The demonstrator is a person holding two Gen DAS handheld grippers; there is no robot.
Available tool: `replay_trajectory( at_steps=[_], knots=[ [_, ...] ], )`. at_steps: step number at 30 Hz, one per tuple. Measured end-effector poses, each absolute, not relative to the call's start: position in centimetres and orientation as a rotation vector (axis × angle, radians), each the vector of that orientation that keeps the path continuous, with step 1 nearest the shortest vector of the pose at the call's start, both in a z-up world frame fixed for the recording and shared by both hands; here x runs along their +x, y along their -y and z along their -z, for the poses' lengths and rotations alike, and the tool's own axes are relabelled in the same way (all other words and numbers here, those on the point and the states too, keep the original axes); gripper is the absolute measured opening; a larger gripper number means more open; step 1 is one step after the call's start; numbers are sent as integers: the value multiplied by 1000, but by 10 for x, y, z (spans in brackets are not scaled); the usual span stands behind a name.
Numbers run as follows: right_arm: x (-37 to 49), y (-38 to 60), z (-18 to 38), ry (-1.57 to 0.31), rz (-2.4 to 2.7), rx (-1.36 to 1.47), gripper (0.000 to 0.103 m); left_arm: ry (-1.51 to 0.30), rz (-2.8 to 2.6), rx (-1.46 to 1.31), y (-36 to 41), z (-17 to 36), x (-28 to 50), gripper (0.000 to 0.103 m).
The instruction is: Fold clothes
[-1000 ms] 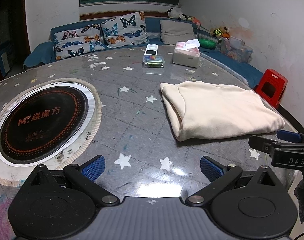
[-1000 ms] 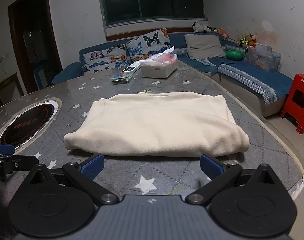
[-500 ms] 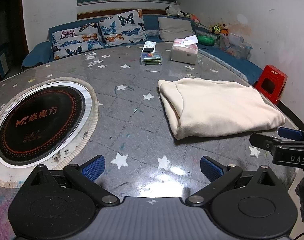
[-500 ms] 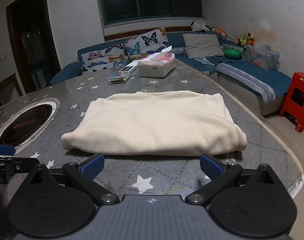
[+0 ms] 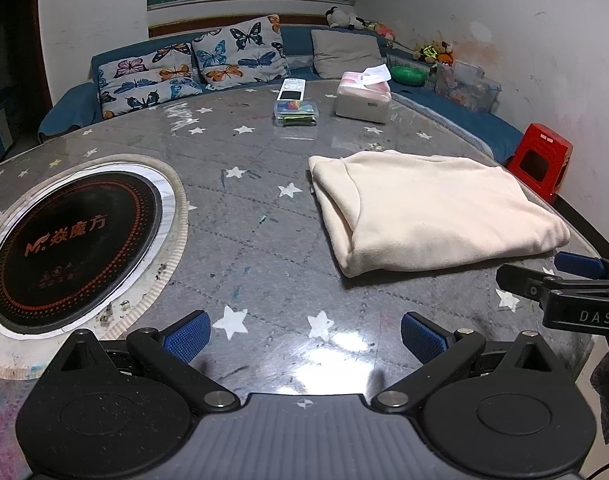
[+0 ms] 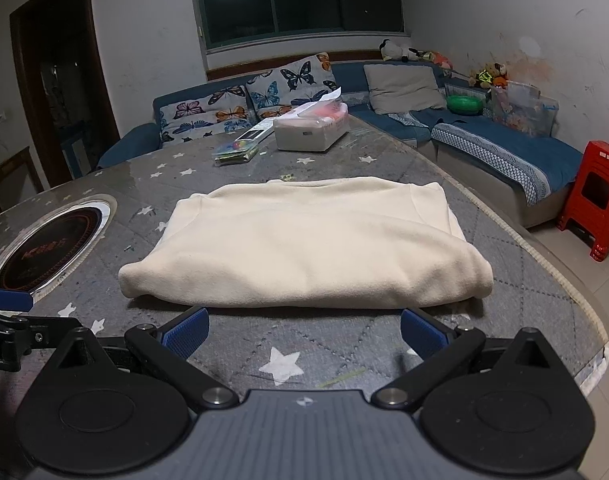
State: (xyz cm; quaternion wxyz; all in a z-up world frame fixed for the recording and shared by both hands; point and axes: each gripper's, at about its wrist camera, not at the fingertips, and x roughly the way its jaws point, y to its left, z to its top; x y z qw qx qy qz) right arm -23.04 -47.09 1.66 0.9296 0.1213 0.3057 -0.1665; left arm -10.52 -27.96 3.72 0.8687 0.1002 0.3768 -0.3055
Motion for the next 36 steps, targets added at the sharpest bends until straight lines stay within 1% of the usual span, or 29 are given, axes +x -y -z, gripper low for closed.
replay_trajectory(
  at_steps=[36],
  knots=[
    [-235,481,-15,-638,396,242,103,-769,688,253,305,-39,-113,103]
  ],
)
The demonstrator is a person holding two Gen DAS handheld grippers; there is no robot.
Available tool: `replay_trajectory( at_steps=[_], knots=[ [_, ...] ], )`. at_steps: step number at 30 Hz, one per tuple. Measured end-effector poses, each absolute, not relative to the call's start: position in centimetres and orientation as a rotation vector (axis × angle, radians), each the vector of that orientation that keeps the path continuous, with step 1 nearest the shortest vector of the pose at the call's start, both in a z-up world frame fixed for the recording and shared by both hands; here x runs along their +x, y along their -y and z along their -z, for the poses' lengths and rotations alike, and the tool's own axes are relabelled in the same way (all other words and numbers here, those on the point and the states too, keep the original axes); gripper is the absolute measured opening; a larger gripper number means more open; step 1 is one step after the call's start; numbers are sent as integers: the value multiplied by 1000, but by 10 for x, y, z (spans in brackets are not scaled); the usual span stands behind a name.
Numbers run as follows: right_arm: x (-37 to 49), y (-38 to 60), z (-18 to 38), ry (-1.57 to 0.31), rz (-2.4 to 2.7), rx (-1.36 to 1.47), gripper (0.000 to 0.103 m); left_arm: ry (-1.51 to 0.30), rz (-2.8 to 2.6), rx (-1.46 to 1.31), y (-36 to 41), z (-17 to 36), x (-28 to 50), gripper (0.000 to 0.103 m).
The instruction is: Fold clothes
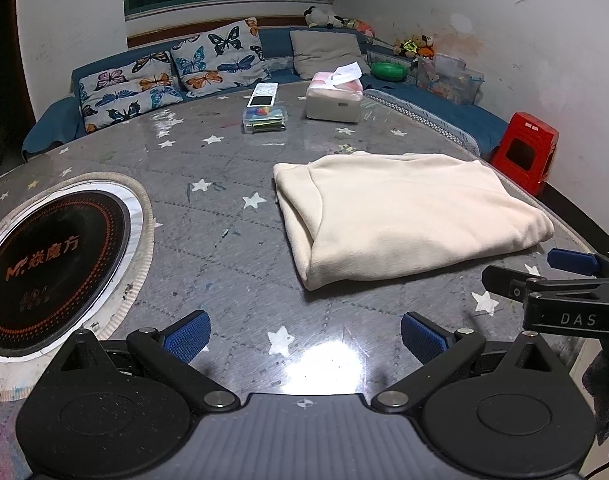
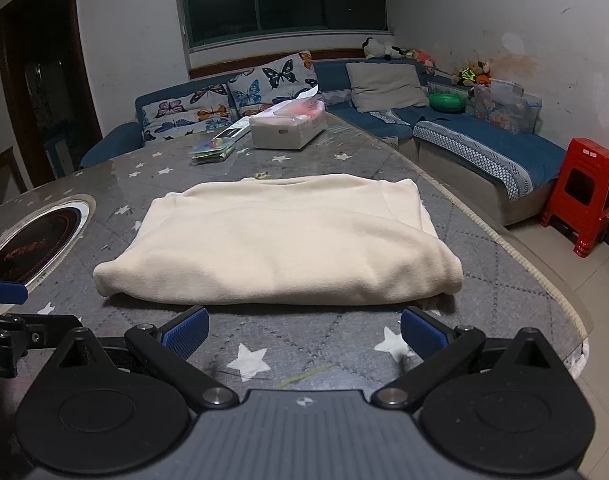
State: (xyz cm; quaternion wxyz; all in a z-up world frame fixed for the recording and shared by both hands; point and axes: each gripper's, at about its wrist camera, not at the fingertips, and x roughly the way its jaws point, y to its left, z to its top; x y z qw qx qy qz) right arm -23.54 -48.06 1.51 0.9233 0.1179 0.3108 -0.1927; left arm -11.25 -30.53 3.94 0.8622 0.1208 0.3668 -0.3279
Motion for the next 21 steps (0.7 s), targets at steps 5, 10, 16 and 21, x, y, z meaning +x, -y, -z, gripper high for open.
replay_trajectory(
  at_steps=[5,10,16,21],
  knots=[
    [-236,481,-16,-636,396,241,103,-765,689,253,307,-40,-114,103],
    [-237,482,-17,-636,397,241,103,-763,689,255,308,-40,-114,103],
    [-237,482,-16,-636,396,242,103,-763,690,260,310,-41,-114,103],
    [-238,483,-16,-636,399,240,103,-762,696,263,312,-40,-115,103]
  ],
)
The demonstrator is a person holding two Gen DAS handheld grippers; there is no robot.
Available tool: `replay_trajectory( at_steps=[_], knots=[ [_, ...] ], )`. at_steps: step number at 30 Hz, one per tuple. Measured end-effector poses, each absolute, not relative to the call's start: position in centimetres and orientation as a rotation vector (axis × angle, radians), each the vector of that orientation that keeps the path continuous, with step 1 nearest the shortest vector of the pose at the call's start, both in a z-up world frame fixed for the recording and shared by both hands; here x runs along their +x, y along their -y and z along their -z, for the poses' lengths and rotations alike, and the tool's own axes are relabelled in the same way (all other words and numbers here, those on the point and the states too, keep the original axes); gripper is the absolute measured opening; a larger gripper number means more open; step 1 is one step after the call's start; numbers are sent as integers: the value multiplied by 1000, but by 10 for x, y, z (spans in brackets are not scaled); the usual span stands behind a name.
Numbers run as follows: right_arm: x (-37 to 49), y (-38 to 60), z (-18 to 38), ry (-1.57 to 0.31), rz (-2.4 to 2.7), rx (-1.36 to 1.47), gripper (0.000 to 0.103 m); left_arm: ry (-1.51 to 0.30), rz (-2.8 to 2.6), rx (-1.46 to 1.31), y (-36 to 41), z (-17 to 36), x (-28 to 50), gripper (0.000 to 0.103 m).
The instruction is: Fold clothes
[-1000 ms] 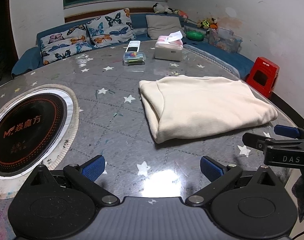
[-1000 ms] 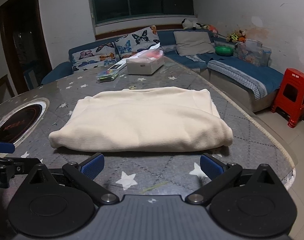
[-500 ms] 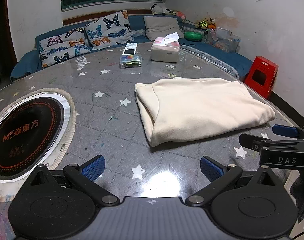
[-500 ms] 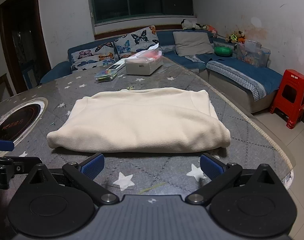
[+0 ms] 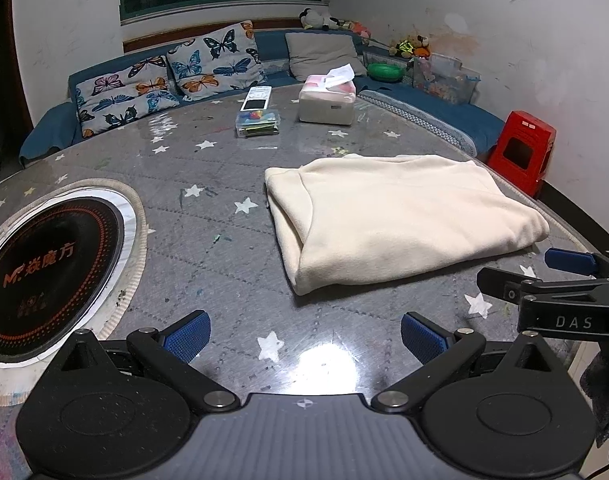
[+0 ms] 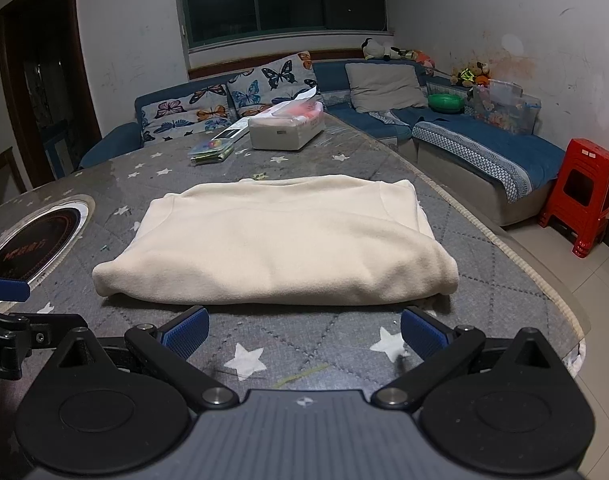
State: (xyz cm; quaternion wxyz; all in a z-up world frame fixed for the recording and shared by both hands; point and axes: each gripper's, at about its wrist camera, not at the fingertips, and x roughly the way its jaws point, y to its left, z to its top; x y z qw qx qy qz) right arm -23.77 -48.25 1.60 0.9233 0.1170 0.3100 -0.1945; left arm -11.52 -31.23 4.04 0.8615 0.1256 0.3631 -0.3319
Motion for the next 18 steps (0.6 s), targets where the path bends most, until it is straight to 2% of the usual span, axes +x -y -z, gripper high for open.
replay_trajectory(
  at_steps=[18],
  knots=[
    [-240,484,-16,-637,406,237,103,-763,710,277,318,-39,-119,103]
  ],
)
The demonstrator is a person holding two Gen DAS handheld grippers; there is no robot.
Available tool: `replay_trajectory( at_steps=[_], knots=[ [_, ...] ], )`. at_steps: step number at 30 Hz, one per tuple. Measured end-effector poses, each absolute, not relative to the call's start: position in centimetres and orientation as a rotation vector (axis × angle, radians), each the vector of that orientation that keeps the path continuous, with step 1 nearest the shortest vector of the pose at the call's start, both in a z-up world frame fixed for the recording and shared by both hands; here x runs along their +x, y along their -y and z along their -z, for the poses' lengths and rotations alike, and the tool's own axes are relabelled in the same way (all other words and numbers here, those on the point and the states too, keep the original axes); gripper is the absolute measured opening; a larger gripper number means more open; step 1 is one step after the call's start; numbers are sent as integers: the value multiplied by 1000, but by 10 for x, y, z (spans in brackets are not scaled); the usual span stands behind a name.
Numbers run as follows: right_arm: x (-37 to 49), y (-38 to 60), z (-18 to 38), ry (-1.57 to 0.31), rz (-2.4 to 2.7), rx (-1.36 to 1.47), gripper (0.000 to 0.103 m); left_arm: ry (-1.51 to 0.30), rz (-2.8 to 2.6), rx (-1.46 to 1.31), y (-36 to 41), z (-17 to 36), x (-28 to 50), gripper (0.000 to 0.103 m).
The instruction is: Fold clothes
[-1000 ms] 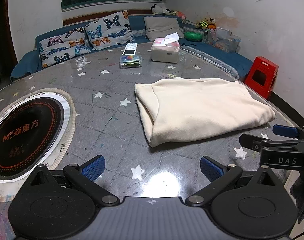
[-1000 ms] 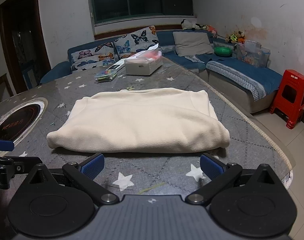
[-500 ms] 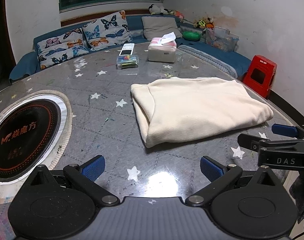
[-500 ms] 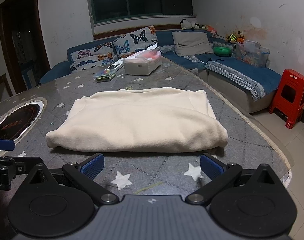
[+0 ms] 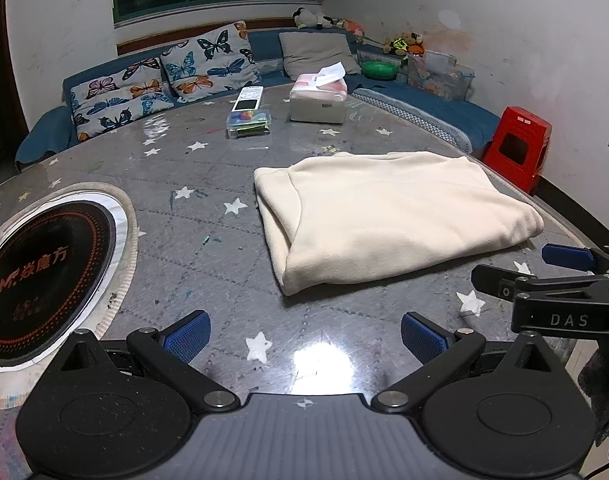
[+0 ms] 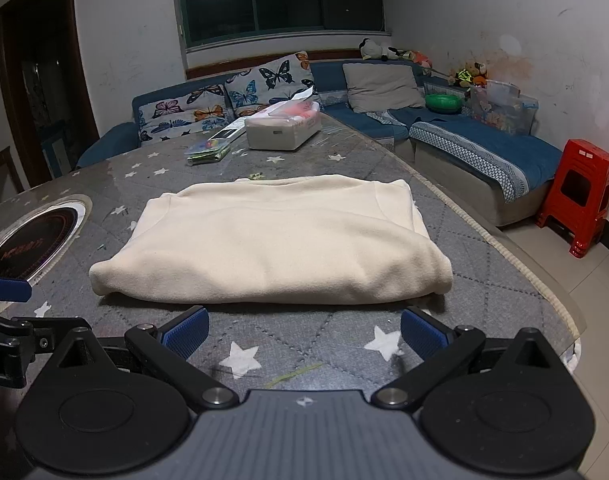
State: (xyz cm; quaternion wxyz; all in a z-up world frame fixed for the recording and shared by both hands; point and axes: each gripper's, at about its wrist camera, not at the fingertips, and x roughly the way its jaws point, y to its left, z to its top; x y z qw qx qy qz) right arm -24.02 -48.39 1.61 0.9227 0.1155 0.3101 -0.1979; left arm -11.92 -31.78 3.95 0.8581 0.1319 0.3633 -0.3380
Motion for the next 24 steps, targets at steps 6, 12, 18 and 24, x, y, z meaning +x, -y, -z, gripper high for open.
replay_trajectory(
  at_steps=[6,12,18,24],
  knots=[
    [-241,485,-16,-636,407,238,103,-761,711,278,320,-40,-120,103],
    [-240,484,-16,-636,406,237,103,-757,712,278,320,-40,-121,103],
    [-241,484,-16,-635,405,240,103,-760,716,278,320,-40,-121,103],
    [-240,483,-16,-634,404,240,103,-761,714,279,320,-40,-121,103]
  ],
)
